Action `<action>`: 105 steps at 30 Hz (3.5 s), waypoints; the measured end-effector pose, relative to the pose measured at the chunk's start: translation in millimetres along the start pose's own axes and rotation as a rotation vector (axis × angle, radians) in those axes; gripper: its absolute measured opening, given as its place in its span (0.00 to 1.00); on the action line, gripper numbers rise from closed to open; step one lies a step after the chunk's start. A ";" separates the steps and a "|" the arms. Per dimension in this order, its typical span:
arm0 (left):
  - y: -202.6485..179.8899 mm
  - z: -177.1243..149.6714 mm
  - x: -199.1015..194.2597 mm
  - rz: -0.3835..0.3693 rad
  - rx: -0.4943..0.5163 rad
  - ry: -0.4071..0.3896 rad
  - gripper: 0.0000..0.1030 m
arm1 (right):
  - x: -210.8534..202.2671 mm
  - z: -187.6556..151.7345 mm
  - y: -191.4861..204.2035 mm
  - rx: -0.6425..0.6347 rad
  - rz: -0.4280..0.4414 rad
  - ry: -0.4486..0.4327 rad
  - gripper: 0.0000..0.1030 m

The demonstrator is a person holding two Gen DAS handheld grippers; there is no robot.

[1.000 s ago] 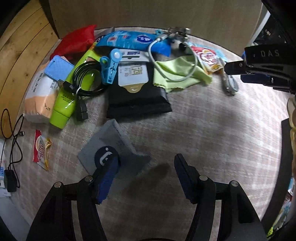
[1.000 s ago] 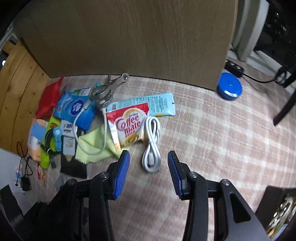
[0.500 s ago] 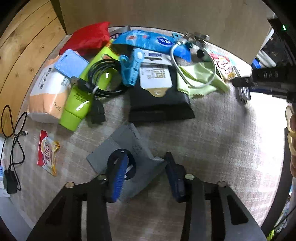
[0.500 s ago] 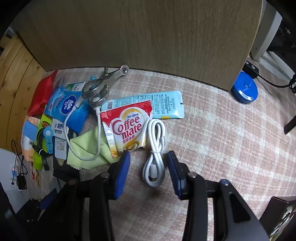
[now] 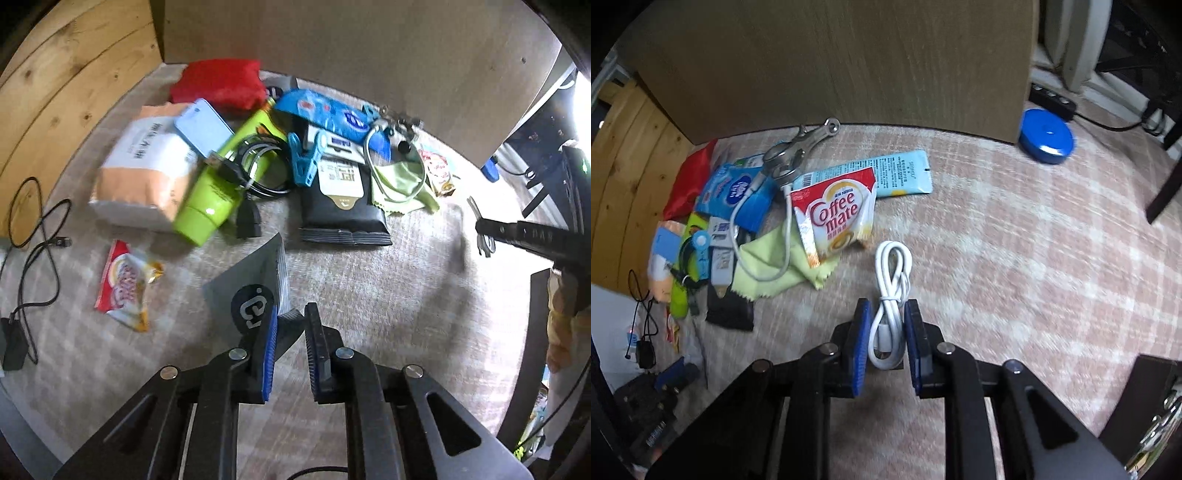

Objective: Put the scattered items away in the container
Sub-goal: 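Carry the pouch and cable to the tray and release both, then move both tools toward the coffee-mate sachet and green cloth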

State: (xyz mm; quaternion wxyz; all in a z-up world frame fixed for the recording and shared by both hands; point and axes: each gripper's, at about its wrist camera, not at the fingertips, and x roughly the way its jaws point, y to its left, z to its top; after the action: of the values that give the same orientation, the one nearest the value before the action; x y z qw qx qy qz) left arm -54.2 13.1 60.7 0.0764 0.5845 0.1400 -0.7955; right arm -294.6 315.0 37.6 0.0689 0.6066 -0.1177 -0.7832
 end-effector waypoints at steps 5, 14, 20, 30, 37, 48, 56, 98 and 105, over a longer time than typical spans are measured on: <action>2.9 6.5 -12.4 -0.007 -0.023 -0.025 0.12 | -22.2 -13.8 -3.3 -0.005 0.015 -0.032 0.18; -52.9 -13.5 -53.3 -0.054 0.114 -0.088 0.11 | -74.6 -34.6 -24.3 0.002 0.002 -0.095 0.18; -123.1 -26.4 -73.1 -0.127 0.246 -0.114 0.11 | -124.8 -74.0 -69.0 0.061 -0.047 -0.156 0.18; -267.7 -55.2 -89.5 -0.294 0.466 -0.113 0.11 | -200.0 -152.5 -176.6 0.234 -0.181 -0.226 0.18; -354.4 -85.3 -102.0 -0.367 0.599 -0.086 0.11 | -229.5 -198.2 -247.6 0.365 -0.236 -0.246 0.18; -418.1 -132.5 -97.9 -0.336 0.738 -0.063 0.41 | -247.5 -219.0 -286.6 0.420 -0.269 -0.281 0.25; -382.2 -102.5 -90.3 -0.291 0.638 -0.067 0.36 | -238.6 -204.0 -268.9 0.379 -0.222 -0.282 0.27; -110.9 130.6 68.7 -0.122 0.156 0.040 0.30 | -32.0 40.4 -21.6 -0.001 0.032 -0.078 0.27; -115.0 137.5 88.3 -0.147 0.145 0.055 0.30 | -2.8 63.4 -12.6 0.002 0.032 -0.044 0.27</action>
State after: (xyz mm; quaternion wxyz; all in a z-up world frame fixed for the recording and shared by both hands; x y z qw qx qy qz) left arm -238.9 83.0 30.1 -0.0286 0.5985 0.1266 -0.7906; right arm -354.7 334.2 51.8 0.0780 0.5874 -0.1296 -0.7950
